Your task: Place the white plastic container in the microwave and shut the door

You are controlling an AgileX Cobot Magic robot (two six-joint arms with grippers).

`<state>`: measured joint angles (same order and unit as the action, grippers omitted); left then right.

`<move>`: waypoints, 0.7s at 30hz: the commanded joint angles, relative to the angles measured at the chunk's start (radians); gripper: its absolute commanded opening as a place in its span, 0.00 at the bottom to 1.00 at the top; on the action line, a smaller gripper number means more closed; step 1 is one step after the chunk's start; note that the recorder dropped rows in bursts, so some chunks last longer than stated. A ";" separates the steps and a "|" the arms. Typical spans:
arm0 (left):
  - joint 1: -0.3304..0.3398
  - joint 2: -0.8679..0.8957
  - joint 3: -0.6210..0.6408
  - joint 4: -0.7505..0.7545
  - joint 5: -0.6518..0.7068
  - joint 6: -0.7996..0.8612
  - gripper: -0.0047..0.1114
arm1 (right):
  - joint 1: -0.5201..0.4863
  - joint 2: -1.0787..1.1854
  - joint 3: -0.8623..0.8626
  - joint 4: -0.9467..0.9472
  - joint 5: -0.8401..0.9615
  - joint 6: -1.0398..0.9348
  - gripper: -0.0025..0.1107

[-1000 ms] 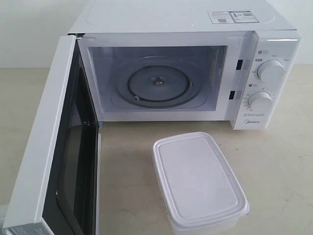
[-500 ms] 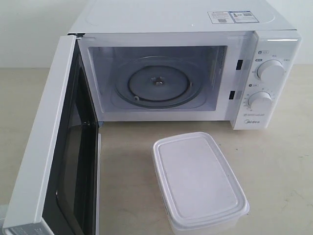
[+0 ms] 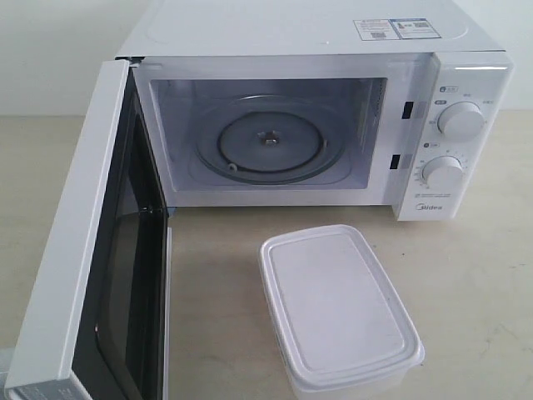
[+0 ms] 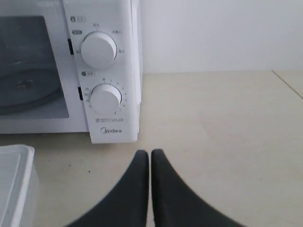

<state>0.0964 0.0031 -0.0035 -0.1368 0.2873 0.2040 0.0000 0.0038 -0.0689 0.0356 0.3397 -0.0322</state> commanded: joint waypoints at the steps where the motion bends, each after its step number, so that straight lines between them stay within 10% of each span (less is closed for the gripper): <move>1: 0.000 -0.003 0.004 -0.009 0.001 -0.010 0.08 | -0.001 -0.004 -0.073 0.010 -0.011 0.032 0.02; 21: 0.000 -0.003 0.004 -0.009 0.001 -0.010 0.08 | -0.001 0.176 -0.563 0.059 -0.358 0.068 0.02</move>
<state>0.0964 0.0031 -0.0035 -0.1368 0.2873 0.2040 0.0000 0.0673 -0.5415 0.0964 -0.0174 0.0486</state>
